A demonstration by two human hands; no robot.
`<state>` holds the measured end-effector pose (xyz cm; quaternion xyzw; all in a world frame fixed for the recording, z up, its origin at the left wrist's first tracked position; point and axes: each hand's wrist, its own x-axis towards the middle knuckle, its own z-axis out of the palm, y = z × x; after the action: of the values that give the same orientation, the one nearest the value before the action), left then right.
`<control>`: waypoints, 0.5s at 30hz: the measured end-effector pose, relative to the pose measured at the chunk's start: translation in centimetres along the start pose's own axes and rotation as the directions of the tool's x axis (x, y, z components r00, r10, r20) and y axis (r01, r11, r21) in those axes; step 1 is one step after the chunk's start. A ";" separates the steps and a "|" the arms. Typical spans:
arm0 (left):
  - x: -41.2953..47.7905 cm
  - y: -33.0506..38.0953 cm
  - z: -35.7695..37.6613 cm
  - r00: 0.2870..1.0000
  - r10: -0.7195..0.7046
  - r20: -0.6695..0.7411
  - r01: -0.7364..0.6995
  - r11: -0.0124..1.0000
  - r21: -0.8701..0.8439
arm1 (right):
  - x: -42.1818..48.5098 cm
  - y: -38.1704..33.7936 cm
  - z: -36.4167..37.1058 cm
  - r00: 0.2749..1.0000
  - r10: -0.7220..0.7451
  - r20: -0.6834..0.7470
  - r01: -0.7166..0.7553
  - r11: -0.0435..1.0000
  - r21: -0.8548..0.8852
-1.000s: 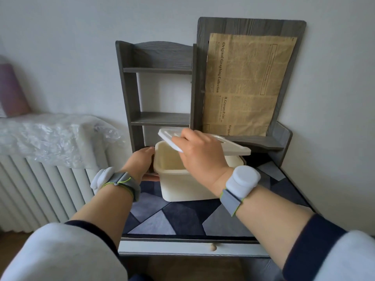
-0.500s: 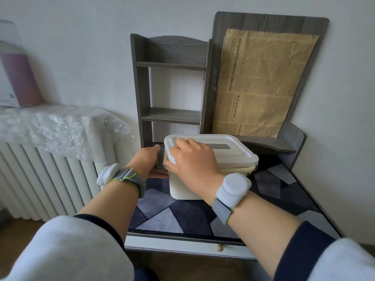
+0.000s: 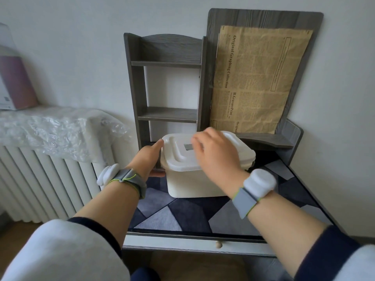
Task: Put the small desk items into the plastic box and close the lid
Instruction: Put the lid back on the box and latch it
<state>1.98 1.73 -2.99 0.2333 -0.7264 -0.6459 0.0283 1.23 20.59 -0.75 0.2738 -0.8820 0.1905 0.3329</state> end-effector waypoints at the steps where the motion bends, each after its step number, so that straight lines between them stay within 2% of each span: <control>1: 0.0 0.1 0.1 1.000 0.003 -0.002 -0.003 1.000 -0.008 | 0.1 1.7 -0.3 0.998 0.070 0.001 -0.070 0.998 -0.005; 4: -0.2 0.5 0.5 0.999 0.039 -0.010 -0.040 0.999 -0.012 | -0.1 6.7 -1.3 0.954 0.298 0.038 -0.295 0.954 -0.060; 7: -0.5 0.5 1.1 0.996 0.092 -0.019 -0.091 0.994 0.053 | -0.6 9.6 -1.7 0.844 0.500 0.196 -0.488 0.866 -0.108; 9: -0.6 0.3 1.3 0.994 0.102 -0.034 -0.101 0.994 0.032 | -1.2 10.2 -1.4 0.803 0.541 0.247 -0.544 0.837 -0.065; 15: -0.8 0.3 1.4 0.991 0.110 -0.072 -0.110 0.994 0.012 | -2.5 9.5 -0.7 0.812 0.551 0.192 -0.561 0.828 -0.001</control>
<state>2.11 3.30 -2.69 0.2162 -0.7392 -0.6316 0.0891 -2.63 29.21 -3.42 0.0299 -0.9446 0.2779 0.1720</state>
